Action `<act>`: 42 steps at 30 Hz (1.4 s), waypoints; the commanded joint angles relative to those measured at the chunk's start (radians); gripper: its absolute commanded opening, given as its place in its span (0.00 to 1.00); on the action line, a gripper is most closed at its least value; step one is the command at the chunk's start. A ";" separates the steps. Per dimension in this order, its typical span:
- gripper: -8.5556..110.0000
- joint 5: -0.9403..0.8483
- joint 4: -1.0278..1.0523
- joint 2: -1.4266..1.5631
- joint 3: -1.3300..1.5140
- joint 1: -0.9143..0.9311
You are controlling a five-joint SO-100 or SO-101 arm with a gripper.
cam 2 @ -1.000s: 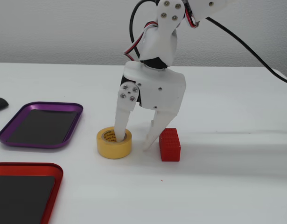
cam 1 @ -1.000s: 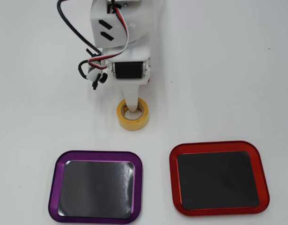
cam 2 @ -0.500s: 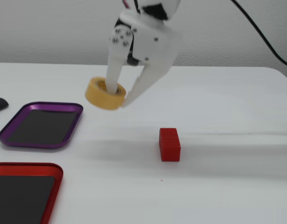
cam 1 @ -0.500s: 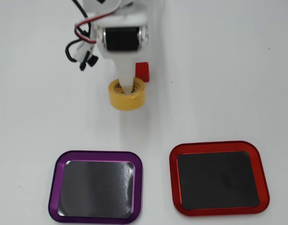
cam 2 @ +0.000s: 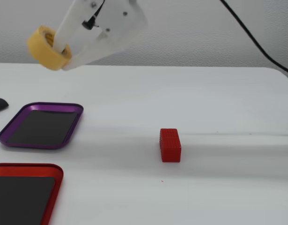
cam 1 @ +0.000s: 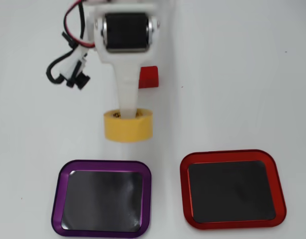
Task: Grasp a tape and put it in the right purple dish.
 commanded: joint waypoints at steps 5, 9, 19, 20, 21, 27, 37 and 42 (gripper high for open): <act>0.07 0.005 0.067 -0.244 -0.301 0.061; 0.07 0.005 0.158 -0.365 -0.420 0.095; 0.07 0.003 0.265 -0.482 -0.532 0.115; 0.07 0.003 0.278 -0.483 -0.532 0.115; 0.08 0.003 0.288 -0.483 -0.532 0.115; 0.14 0.005 0.341 -0.477 -0.532 0.115; 0.14 0.014 0.644 -0.279 -0.710 0.106; 0.14 0.104 0.876 -0.078 -0.827 0.103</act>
